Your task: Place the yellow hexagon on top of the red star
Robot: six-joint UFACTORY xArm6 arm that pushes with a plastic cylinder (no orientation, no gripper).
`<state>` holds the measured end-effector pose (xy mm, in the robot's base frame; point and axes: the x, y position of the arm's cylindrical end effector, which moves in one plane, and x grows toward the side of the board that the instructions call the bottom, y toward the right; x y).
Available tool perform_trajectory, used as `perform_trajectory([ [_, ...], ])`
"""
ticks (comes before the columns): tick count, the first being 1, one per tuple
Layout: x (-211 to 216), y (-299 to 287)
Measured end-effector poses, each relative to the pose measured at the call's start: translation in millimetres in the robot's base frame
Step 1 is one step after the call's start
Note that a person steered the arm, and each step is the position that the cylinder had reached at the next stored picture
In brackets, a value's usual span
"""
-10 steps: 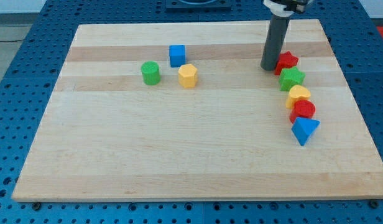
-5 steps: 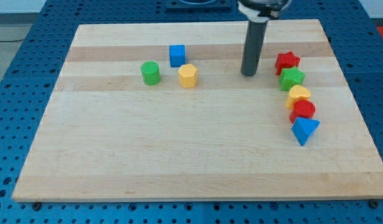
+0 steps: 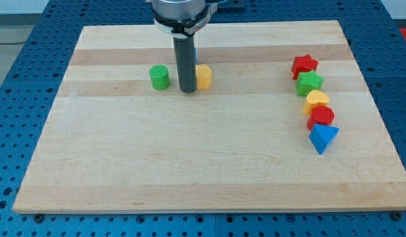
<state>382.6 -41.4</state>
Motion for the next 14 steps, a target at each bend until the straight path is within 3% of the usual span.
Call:
perform_trajectory([
  [3, -76, 43],
  [4, -80, 75],
  [10, -74, 161],
  [14, -59, 160],
])
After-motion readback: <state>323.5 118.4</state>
